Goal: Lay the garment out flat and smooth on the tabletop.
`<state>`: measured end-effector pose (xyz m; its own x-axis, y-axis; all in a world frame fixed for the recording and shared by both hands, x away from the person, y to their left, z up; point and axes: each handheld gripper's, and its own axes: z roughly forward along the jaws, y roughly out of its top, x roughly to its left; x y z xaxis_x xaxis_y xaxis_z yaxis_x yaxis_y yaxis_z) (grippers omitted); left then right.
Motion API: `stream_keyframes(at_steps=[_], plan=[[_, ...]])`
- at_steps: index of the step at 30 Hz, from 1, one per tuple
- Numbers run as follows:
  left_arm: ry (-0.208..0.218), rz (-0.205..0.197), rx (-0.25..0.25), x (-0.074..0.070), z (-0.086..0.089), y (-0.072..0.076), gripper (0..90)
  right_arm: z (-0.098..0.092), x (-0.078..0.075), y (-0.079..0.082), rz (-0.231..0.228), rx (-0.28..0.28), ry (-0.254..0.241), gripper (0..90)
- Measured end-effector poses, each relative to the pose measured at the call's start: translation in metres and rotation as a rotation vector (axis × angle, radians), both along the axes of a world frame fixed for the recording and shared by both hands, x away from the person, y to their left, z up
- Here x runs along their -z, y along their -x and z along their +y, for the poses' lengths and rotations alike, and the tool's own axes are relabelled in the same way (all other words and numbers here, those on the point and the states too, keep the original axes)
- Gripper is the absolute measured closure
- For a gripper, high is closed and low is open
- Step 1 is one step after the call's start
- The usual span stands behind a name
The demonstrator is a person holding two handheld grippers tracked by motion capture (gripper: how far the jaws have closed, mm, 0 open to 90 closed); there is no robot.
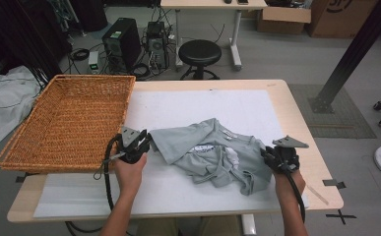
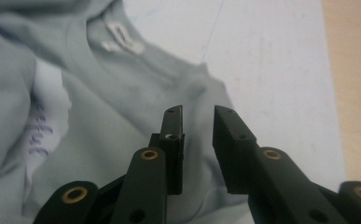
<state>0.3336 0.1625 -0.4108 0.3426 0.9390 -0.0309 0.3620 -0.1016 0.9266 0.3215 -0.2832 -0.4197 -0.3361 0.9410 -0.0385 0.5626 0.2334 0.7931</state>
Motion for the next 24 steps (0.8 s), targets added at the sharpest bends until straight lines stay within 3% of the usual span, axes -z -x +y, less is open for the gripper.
stream_keyframes(at_steps=[3, 6, 11, 14, 17, 21, 24], plan=[[0.019, -0.028, 0.043, -0.01, -0.006, 0.001, 61.8, -0.004, -0.005, -0.008, -0.011, 0.009, -0.037, 64.2], [0.011, -0.054, 0.051, -0.02, -0.012, 0.001, 57.3, -0.004, -0.005, -0.015, -0.013, -0.001, -0.039, 62.2], [0.009, -0.085, -0.011, -0.03, -0.008, 0.001, 56.7, -0.001, -0.002, -0.019, -0.023, -0.001, -0.048, 60.7], [0.037, -0.09, -0.036, -0.034, 0.0, 0.001, 56.8, -0.002, -0.001, -0.018, -0.025, 0.001, -0.052, 60.4], [0.048, -0.075, 0.019, -0.035, -0.002, -0.002, 56.1, -0.003, -0.001, -0.018, -0.029, 0.0, -0.058, 59.7], [0.02, -0.06, 0.131, -0.029, -0.026, -0.016, 52.6, -0.004, 0.002, -0.021, -0.03, -0.005, -0.073, 57.8], [0.015, -0.059, 0.252, -0.017, -0.049, -0.032, 45.2, -0.003, 0.006, -0.022, -0.026, -0.021, -0.073, 57.1]])
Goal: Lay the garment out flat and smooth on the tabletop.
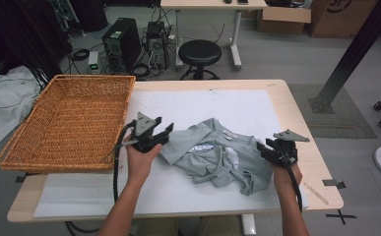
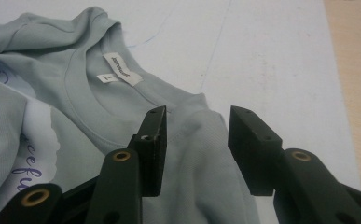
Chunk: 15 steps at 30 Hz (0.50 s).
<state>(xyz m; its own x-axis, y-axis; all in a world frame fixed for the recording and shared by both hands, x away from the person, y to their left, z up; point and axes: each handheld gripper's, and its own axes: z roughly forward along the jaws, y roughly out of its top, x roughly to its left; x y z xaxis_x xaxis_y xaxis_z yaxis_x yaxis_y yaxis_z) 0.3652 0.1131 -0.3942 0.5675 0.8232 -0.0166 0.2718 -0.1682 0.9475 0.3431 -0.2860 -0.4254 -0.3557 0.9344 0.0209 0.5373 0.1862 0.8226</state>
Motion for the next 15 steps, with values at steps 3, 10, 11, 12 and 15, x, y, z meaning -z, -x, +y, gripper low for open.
stream_keyframes(at_steps=[3, 10, 11, 12, 15], plan=[[-0.102, 0.036, 0.06, 0.011, -0.021, -0.016, 43.1, -0.001, 0.004, -0.002, 0.003, -0.003, -0.013, 55.1], [-0.079, 0.034, 0.093, 0.024, -0.05, -0.041, 41.2, -0.006, 0.004, -0.004, -0.031, -0.017, -0.046, 49.7], [-0.087, 0.031, 0.094, 0.024, -0.055, -0.044, 41.5, -0.006, 0.005, -0.004, -0.033, -0.017, -0.05, 48.4], [-0.096, 0.035, 0.097, 0.025, -0.058, -0.048, 41.8, -0.007, 0.005, -0.005, -0.036, -0.015, -0.059, 47.3], [-0.107, 0.056, 0.087, 0.031, -0.066, -0.055, 43.9, -0.009, 0.005, -0.006, -0.046, -0.012, -0.075, 45.6]])
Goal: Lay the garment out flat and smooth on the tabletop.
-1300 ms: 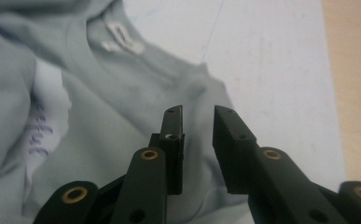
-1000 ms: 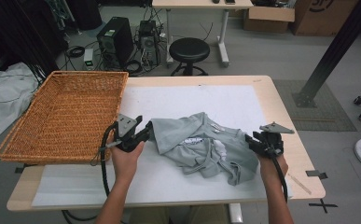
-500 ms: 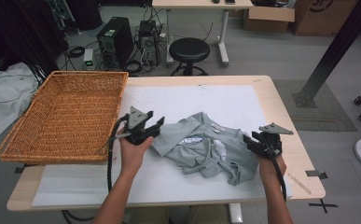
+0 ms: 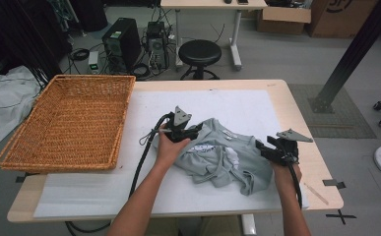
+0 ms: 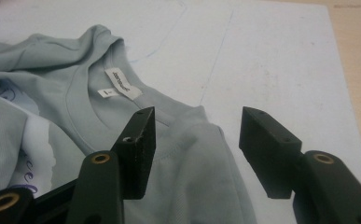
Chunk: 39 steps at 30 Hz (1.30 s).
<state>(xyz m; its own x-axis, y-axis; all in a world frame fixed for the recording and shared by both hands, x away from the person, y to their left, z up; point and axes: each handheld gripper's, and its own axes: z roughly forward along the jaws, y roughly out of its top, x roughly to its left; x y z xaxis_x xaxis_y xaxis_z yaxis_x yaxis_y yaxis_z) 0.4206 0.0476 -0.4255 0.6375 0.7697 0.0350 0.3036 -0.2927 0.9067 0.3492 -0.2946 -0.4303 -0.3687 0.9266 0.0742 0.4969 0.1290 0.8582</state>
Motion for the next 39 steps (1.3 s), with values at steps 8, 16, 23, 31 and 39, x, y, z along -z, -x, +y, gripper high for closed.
stream_keyframes(at_steps=[8, 16, 23, 31, 39], plan=[[-0.115, 0.107, -0.009, 0.014, -0.012, -0.011, 46.5, -0.002, 0.001, -0.001, -0.01, -0.006, 0.0, 45.6], [-0.248, 0.158, -0.019, 0.019, -0.026, -0.015, 68.4, 0.004, 0.004, -0.005, 0.0, -0.021, 0.002, 45.7], [-0.209, 0.163, -0.09, 0.018, -0.02, -0.015, 86.0, 0.002, 0.004, -0.004, 0.0, -0.02, 0.005, 45.8], [-0.088, 0.203, -0.207, 0.013, 0.018, -0.009, 87.2, -0.006, 0.002, -0.005, 0.0, 0.018, 0.014, 47.6], [-0.043, 0.188, -0.268, -0.003, 0.053, 0.004, 87.5, 0.008, -0.001, -0.024, 0.094, -0.098, 0.019, 50.4]])
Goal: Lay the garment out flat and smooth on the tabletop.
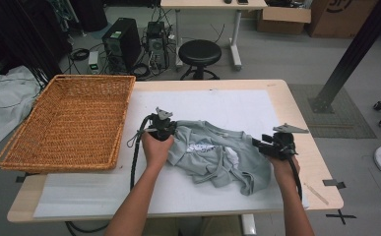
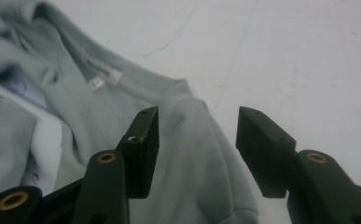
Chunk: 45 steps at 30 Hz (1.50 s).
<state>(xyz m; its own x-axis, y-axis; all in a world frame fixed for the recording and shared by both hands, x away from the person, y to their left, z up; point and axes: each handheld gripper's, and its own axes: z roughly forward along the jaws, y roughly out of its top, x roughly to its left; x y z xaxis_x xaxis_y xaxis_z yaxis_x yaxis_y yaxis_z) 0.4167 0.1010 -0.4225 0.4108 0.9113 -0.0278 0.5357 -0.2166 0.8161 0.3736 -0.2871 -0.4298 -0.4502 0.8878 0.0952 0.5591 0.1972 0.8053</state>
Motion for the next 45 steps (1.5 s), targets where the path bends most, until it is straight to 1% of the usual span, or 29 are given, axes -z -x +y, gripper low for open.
stream_keyframes(at_steps=[1, 2, 3, 4, 5, 6, 7, 9, 11, 14, 18, 19, 21, 23, 25, 26, 28, 29, 31, 33, 35, 37, 38, 39, 40, 41, 43, 44, 45], plan=[[-0.008, 0.004, 0.002, -0.001, 0.003, 0.001, 87.5, 0.005, 0.001, -0.004, 0.013, -0.017, 0.026, 51.2], [-0.014, 0.006, 0.002, -0.001, 0.005, 0.002, 87.4, 0.012, 0.004, -0.011, 0.038, -0.017, 0.094, 51.8], [-0.012, 0.011, -0.001, -0.001, 0.007, 0.002, 87.4, 0.016, 0.007, -0.018, 0.067, -0.015, 0.137, 55.3], [-0.009, 0.012, -0.004, -0.001, 0.009, 0.003, 87.5, 0.017, 0.01, -0.024, 0.083, -0.023, 0.144, 59.0], [-0.01, 0.009, -0.009, 0.0, 0.01, 0.003, 87.5, 0.019, 0.012, -0.028, 0.096, -0.041, 0.144, 65.7], [-0.009, 0.004, -0.015, 0.0, 0.012, 0.004, 87.5, 0.021, 0.012, -0.03, 0.083, -0.068, 0.158, 79.2], [-0.006, 0.0, -0.018, 0.0, 0.012, 0.004, 87.5, 0.024, 0.01, -0.032, 0.069, -0.09, 0.197, 86.3], [0.005, -0.027, -0.039, 0.0, 0.015, 0.005, 87.5, 0.028, 0.007, -0.036, 0.047, -0.094, 0.236, 87.3], [0.021, -0.048, -0.047, 0.0, 0.017, 0.004, 87.5, 0.027, 0.005, -0.042, 0.008, -0.066, 0.211, 87.5], [0.042, -0.069, -0.057, 0.0, 0.017, 0.002, 87.5, 0.025, 0.004, -0.051, -0.015, -0.021, 0.174, 87.6], [0.076, -0.114, -0.085, 0.001, 0.016, -0.002, 87.4, 0.025, 0.003, -0.062, -0.058, 0.017, 0.131, 87.5], [0.081, -0.121, -0.093, 0.002, 0.016, -0.004, 87.4, 0.026, 0.002, -0.067, -0.056, 0.032, 0.127, 87.5], [0.1, -0.118, -0.116, 0.005, 0.016, -0.009, 87.3, 0.029, 0.002, -0.073, -0.062, 0.056, 0.115, 87.5], [0.113, -0.104, -0.145, 0.01, 0.018, -0.016, 87.3, 0.033, 0.0, -0.082, -0.067, 0.079, 0.121, 87.5], [0.148, -0.087, -0.182, 0.015, 0.023, -0.023, 87.2, 0.039, -0.002, -0.092, -0.074, 0.098, 0.122, 87.4], [0.149, -0.066, -0.19, 0.017, 0.025, -0.027, 87.1, 0.043, -0.003, -0.097, -0.066, 0.097, 0.127, 87.4], [0.106, -0.051, -0.18, 0.017, 0.025, -0.033, 86.4, 0.049, -0.004, -0.102, -0.069, 0.083, 0.162, 87.1], [0.111, -0.056, -0.172, 0.016, 0.025, -0.034, 85.8, 0.053, -0.006, -0.105, -0.067, 0.073, 0.168, 86.8], [0.119, -0.067, -0.158, 0.014, 0.025, -0.034, 82.4, 0.053, -0.01, -0.104, -0.083, 0.06, 0.129, 81.8], [0.116, -0.061, -0.124, 0.013, 0.025, -0.032, 76.9, 0.05, -0.014, -0.101, -0.085, 0.053, 0.118, 72.9], [0.087, -0.057, -0.088, 0.014, 0.024, -0.03, 71.7, 0.042, -0.017, -0.096, -0.076, 0.065, 0.092, 63.0], [0.049, -0.057, -0.046, 0.014, 0.02, -0.027, 62.2, 0.033, -0.022, -0.088, -0.098, 0.088, 0.079, 62.2], [0.032, -0.053, -0.032, 0.014, 0.018, -0.025, 61.2, 0.027, -0.025, -0.084, -0.109, 0.095, 0.073, 61.9], [0.037, -0.054, -0.018, 0.013, 0.017, -0.024, 60.7, 0.021, -0.027, -0.079, -0.109, 0.107, 0.068, 62.0], [0.048, -0.061, -0.001, 0.012, 0.015, -0.022, 59.8, 0.015, -0.027, -0.075, -0.1, 0.119, 0.057, 61.7], [0.045, -0.061, 0.01, 0.011, 0.014, -0.021, 59.6, 0.01, -0.026, -0.072, -0.075, 0.113, 0.047, 60.9], [0.054, -0.049, 0.019, 0.01, 0.011, -0.021, 59.7, 0.004, -0.02, -0.066, -0.014, 0.096, 0.063, 60.0], [0.061, -0.012, 0.006, 0.013, 0.01, -0.023, 60.6, 0.002, -0.017, -0.064, 0.013, 0.092, 0.072, 59.4], [0.059, 0.009, -0.007, 0.014, 0.01, -0.025, 62.0, 0.0, -0.011, -0.061, 0.046, 0.09, 0.077, 58.7]])
